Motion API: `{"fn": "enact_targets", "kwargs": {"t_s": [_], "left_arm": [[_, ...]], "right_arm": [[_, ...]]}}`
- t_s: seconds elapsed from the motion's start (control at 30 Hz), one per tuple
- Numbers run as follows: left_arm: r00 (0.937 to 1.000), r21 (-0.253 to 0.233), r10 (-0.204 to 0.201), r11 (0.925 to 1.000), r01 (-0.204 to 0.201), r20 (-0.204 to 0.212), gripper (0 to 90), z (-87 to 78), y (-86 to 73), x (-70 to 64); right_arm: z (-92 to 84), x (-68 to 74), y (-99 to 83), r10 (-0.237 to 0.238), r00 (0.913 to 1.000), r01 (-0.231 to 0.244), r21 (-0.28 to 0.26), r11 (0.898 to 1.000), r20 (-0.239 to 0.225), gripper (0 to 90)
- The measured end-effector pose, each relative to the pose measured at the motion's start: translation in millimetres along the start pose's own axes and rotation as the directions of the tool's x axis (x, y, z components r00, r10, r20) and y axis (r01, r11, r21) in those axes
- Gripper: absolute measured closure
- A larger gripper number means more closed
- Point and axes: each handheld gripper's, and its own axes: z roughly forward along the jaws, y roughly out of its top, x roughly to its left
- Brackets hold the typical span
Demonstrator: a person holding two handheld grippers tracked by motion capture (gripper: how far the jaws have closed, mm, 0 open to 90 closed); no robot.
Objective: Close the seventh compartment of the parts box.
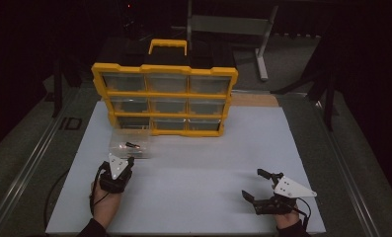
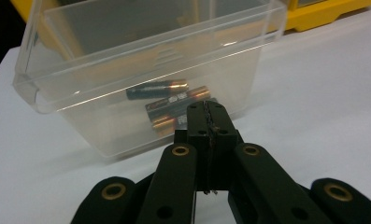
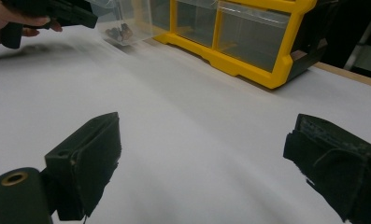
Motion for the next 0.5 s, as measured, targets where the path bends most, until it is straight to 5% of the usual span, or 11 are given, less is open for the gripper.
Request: {"fn": "enact_targets", "kwargs": {"t_s": [0.5], "left_arm": [[0.9997, 0.01, 0.008, 0.9999, -0.008, -0.023, 88.6, 9.5, 1.0, 1.7]], "right_arm": [[0.3, 0.2, 0.2, -0.001, 1.0, 0.001, 0.0, 1.0, 0.0, 8.9]]}}
